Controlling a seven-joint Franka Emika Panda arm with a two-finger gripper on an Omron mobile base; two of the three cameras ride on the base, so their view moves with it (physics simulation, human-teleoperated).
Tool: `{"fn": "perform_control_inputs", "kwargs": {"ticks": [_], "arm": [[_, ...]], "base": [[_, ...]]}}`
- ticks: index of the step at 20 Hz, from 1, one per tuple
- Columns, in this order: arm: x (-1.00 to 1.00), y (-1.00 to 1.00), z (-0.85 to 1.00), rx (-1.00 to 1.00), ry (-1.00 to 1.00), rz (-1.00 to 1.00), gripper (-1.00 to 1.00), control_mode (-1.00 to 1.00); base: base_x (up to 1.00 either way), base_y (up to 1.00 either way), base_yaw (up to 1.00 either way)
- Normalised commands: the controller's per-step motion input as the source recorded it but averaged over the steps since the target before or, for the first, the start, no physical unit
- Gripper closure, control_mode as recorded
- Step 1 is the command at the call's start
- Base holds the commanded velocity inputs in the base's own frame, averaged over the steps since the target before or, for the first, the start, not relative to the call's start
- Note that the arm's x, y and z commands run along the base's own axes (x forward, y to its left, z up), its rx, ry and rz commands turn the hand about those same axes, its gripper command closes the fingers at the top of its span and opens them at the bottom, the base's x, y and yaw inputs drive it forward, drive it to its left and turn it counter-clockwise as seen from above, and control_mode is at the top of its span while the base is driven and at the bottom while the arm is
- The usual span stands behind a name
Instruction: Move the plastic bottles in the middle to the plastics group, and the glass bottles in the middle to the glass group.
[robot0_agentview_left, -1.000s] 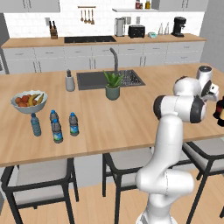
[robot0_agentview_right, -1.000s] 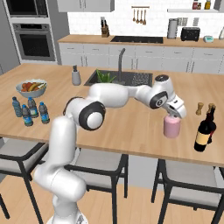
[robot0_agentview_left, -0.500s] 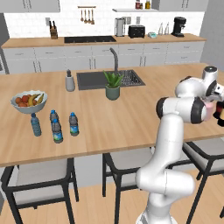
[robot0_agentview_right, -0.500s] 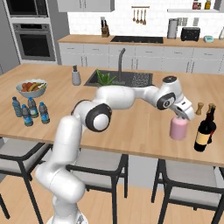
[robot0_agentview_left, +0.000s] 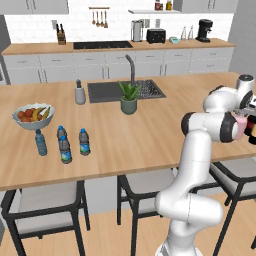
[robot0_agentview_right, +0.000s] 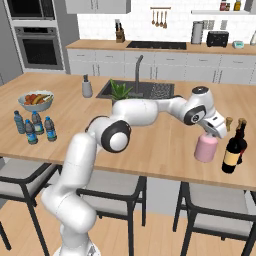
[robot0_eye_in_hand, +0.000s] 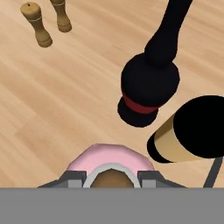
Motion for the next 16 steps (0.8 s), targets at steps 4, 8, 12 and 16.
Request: {"fn": "perform_control_inputs", "kwargs": {"ticks": [4,8,12,16], "arm": [[-0.02,0.0,0.0,0.0,0.0,0.0,1.0,-1.0],[-0.04,0.0,-0.06,0.0,0.0,0.0,1.0,-1.0],[0.0,-0.04,-0.24,0.0,0.0,0.0,1.0,-1.0],[0.0,-0.02,-0.21,0.0,0.0,0.0,1.0,-1.0]], "base": [[0.0,0.0,0.0],[0.0,0.0,0.0],[0.0,0.0,0.0],[0.0,0.0,0.0]]}}
